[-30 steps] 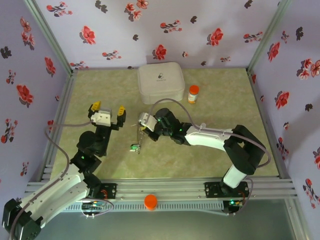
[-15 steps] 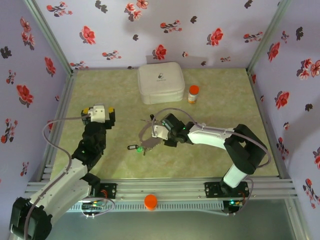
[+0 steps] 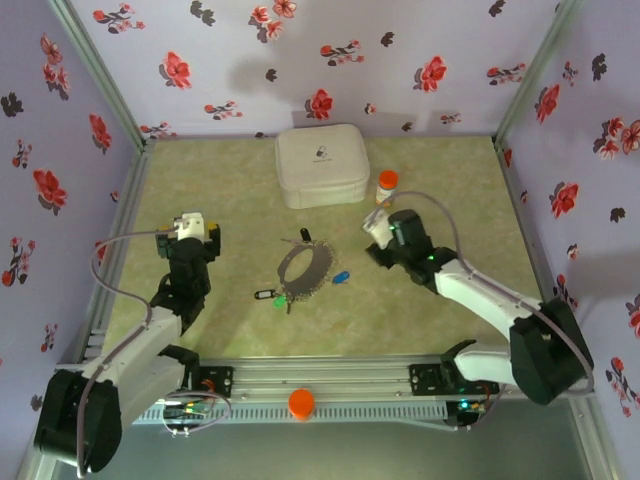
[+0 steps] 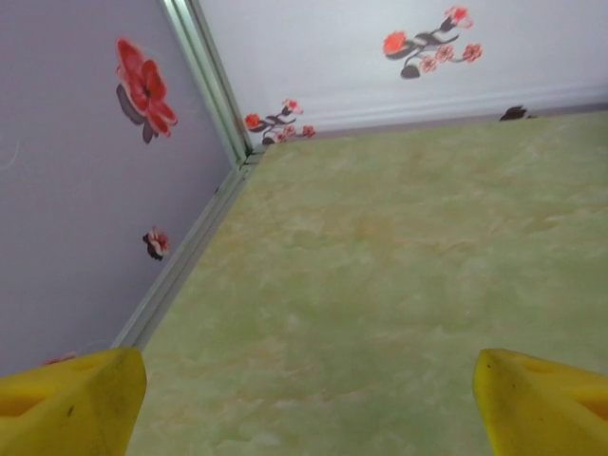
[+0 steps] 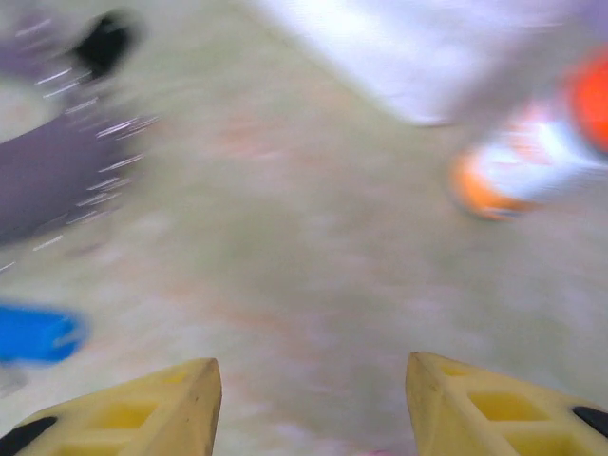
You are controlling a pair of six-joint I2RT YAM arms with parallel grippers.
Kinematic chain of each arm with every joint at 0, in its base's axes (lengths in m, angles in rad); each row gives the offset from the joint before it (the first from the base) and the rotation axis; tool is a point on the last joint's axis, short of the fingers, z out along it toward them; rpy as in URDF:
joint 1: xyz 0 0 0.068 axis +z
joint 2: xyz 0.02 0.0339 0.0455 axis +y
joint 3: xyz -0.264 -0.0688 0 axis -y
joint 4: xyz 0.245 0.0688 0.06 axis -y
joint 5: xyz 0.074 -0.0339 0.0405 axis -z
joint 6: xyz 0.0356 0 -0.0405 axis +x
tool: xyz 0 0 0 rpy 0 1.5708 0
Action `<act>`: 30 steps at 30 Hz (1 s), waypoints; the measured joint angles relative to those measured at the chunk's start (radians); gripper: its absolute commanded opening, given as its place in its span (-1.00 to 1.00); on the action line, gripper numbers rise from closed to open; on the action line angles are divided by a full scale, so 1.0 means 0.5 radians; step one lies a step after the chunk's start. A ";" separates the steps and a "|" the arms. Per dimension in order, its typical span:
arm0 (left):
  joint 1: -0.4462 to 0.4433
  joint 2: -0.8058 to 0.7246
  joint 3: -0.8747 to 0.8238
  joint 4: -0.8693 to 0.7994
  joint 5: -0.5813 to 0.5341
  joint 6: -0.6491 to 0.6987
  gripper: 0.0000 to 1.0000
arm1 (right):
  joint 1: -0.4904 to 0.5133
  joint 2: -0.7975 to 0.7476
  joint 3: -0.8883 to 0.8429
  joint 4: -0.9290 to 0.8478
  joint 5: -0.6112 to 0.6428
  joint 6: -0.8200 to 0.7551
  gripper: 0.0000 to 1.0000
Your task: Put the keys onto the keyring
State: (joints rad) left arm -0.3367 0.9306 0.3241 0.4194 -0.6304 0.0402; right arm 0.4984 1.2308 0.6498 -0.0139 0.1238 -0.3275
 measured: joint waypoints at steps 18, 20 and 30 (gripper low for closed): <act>0.323 1.031 -0.158 1.131 0.172 -0.006 0.89 | -0.790 0.494 -0.753 1.953 0.175 0.516 0.16; 0.341 1.145 -0.155 1.222 0.226 0.002 0.90 | -0.816 0.650 -0.763 2.129 0.156 0.549 0.18; 0.481 1.247 0.018 1.183 0.464 -0.034 1.00 | -0.916 0.669 -0.543 1.901 0.142 0.729 0.21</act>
State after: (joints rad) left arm -0.0959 1.5543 0.3328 1.0107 -0.3985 0.0231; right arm 0.0406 1.5654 0.3782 0.9363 0.1947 0.0368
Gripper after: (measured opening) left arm 0.997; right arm 0.602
